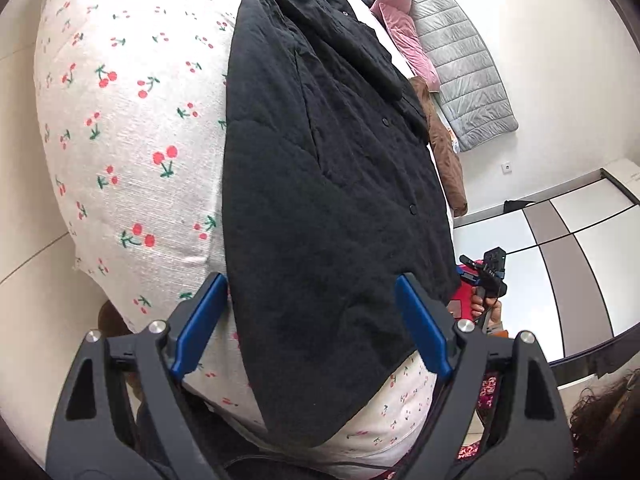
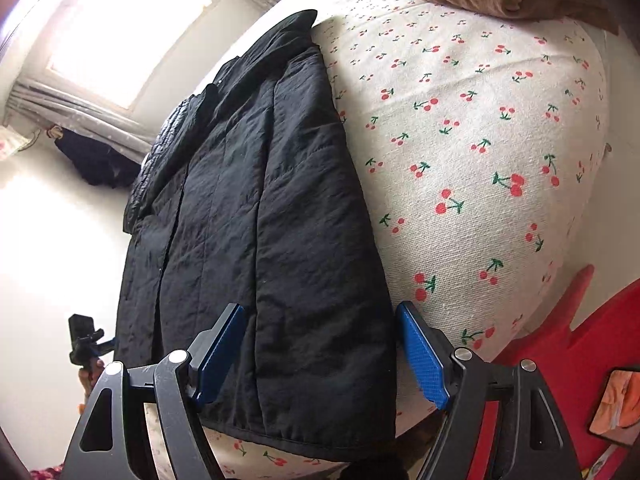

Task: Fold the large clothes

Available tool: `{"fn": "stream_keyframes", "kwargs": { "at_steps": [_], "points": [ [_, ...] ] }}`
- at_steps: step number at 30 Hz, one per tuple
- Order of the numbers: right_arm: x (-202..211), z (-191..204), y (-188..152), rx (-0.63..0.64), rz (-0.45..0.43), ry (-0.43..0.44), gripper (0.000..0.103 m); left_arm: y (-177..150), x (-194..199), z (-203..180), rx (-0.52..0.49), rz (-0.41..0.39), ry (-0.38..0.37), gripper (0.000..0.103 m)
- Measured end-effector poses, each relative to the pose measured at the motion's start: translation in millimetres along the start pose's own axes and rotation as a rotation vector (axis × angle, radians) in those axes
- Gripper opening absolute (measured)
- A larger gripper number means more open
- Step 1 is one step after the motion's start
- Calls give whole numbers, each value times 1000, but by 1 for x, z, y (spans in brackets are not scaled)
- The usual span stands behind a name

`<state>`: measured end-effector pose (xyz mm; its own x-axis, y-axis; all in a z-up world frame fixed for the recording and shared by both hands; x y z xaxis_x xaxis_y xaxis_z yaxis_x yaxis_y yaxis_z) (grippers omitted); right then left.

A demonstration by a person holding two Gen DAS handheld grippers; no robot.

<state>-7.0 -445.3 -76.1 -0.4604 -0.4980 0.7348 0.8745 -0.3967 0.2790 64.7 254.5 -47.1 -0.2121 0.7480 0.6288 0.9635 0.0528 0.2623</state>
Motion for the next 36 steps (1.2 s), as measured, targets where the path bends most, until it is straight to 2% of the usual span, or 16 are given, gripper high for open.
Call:
{"fn": "stream_keyframes", "kwargs": {
  "at_steps": [3,7,9,11,13,14,15,18,20,24,27,33,36],
  "points": [
    [-3,0,-7,-31,26,68,78,-8,-8,-2,1,31,-39,81],
    [-7,8,-20,-20,64,111,76,-18,-17,-18,-45,80,-77,81],
    [-10,13,-26,-14,84,140,65,-21,-25,-31,-76,116,-72,81],
    [-17,19,-31,-19,113,168,37,-25,-29,-43,-105,136,-70,77],
    [-25,27,-35,-16,120,168,29,-23,-32,-50,-123,122,-44,70],
    [-27,32,-36,-12,107,157,25,-21,-32,-53,-120,112,-41,59],
    [-28,37,-36,-4,92,154,24,-20,-32,-56,-111,98,-47,44],
    [-22,60,-33,42,34,170,21,-10,-29,-67,-81,47,-85,28],
    [-13,77,-27,71,-15,199,20,-1,-24,-80,-81,-3,-105,23],
    [13,109,-5,122,-142,241,19,22,-9,-108,-113,-104,-146,19],
    [30,132,16,161,-233,256,19,45,0,-132,-153,-177,-145,17],
    [51,163,70,164,-409,248,19,109,21,-158,-198,-304,-133,16],
    [49,176,100,137,-472,264,19,144,30,-160,-181,-333,-124,16]
  ]
}}
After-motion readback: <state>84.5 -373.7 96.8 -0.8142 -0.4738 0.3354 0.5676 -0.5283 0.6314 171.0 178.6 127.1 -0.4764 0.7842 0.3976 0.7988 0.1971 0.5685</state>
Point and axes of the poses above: each gripper's, at about its wrist camera, not at the fingertips, and x roughly against the way its jaws point, z to its left, y to its top, the point moved 3 cm from there along -x, roughly the way its jaws point, and after that the axes turned 2 degrees about -x, right-handed, at the moved point
